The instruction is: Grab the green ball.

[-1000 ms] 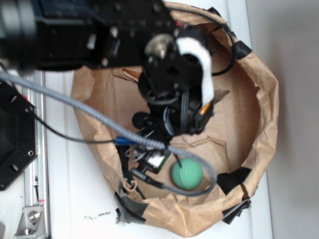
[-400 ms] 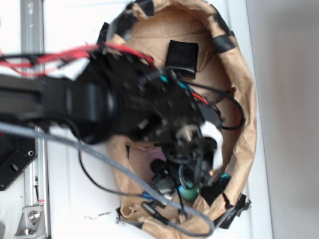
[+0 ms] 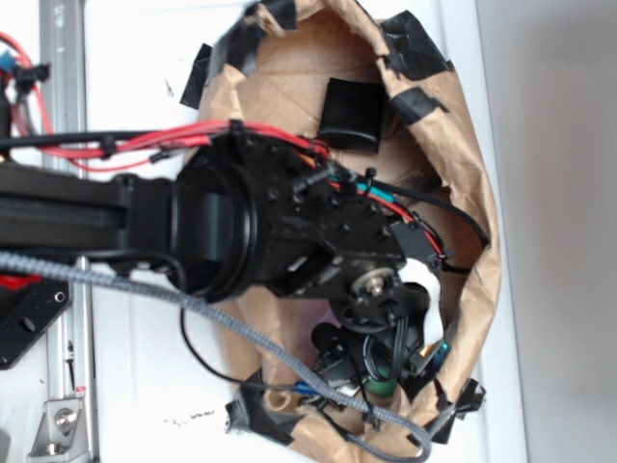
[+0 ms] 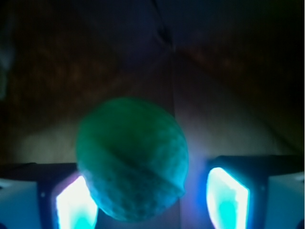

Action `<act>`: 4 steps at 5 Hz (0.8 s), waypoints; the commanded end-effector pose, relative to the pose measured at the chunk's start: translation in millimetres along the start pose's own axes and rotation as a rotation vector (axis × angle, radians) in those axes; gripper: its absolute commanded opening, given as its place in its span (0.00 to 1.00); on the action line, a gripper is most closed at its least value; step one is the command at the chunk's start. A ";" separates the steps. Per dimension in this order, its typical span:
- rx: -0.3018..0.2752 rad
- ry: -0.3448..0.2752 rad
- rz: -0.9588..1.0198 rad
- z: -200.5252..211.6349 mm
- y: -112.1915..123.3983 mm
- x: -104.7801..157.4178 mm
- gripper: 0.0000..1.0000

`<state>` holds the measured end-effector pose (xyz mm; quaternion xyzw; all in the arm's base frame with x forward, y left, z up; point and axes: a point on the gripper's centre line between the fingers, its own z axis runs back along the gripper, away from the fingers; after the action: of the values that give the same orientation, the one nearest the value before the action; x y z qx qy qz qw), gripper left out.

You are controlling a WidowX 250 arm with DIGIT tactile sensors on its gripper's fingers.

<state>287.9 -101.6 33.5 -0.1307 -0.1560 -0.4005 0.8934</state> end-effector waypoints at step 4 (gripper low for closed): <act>0.373 0.056 0.617 181.9 19.9 -32.4 0.00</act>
<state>252.5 4.0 160.8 -0.0053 -0.1228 -0.0906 0.9883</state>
